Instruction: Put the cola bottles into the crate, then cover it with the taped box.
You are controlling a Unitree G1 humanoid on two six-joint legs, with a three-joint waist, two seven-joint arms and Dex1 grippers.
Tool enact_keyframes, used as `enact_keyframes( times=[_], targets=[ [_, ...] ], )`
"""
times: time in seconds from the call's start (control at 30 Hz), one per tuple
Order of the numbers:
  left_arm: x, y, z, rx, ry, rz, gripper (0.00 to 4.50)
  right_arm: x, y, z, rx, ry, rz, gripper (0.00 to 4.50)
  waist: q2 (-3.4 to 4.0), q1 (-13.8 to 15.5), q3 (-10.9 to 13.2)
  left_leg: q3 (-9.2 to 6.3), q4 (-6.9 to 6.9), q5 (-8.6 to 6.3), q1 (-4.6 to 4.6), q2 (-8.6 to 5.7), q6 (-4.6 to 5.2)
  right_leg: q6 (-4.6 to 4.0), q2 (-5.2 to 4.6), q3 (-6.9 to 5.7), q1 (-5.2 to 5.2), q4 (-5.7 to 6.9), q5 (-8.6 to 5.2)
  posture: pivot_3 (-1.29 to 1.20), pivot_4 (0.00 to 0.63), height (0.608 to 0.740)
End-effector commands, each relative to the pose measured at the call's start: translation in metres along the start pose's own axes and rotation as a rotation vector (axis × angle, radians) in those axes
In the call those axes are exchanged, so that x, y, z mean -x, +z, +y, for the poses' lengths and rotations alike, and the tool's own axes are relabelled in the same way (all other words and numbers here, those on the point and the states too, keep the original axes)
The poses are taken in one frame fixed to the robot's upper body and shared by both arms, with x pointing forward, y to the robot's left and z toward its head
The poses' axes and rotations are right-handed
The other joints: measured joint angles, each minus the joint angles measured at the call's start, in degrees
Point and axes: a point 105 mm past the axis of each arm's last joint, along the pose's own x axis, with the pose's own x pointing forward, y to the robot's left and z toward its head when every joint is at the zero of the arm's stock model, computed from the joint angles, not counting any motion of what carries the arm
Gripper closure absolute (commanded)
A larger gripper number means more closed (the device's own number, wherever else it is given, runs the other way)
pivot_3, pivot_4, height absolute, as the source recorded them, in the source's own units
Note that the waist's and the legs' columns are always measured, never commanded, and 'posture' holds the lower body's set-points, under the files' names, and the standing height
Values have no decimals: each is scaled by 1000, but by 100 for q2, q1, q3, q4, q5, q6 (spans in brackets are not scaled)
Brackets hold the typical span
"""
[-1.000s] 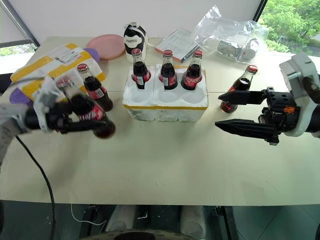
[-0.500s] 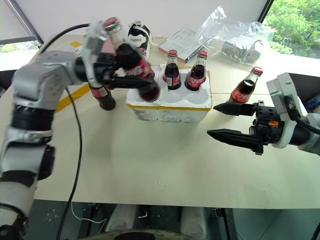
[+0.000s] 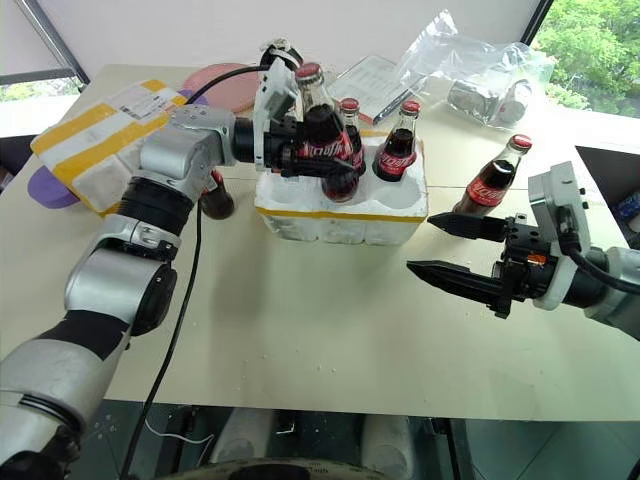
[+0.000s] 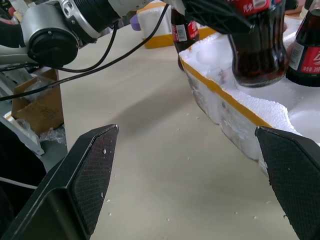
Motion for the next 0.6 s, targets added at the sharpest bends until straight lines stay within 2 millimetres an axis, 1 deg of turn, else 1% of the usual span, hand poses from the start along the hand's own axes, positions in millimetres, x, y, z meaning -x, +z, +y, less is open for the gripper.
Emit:
enact_keyframes(
  times=[0.03,0.13,0.27,0.43,0.53,0.6],
  targets=[
    [-5,21,-2,-115,-41,6,1679,2,8,5,42,-3,-36,0,1,1,-1,1,10,-3,-5,0,4,1,-1,-2,-1,2,0,0,150,740],
    [-15,18,-3,-98,-61,11,1679,4,6,3,36,-19,-41,0,0,12,0,-3,20,-16,-5,-2,27,10,-6,0,4,1,6,0,150,740],
    [-26,2,-4,-105,-72,69,1679,6,5,-2,56,-60,-42,0,0,4,0,-8,20,-20,-5,-2,34,11,-6,0,6,0,7,0,150,740],
    [-34,-14,-4,-109,-75,142,1679,10,8,-8,67,-97,-48,0,0,8,0,-9,19,-19,-5,-3,33,11,-5,-1,5,-1,7,0,150,740],
    [-38,-21,-4,-106,-73,174,1679,10,6,-10,71,-105,-42,0,0,8,0,-9,19,-20,-5,-3,34,12,-6,0,5,-3,7,0,150,740],
    [-42,-24,-3,-91,-64,189,645,8,4,-12,85,-116,-35,0,0,9,-1,-9,19,-23,-5,-3,39,12,-6,-1,5,-3,7,0,150,740]
  ],
)
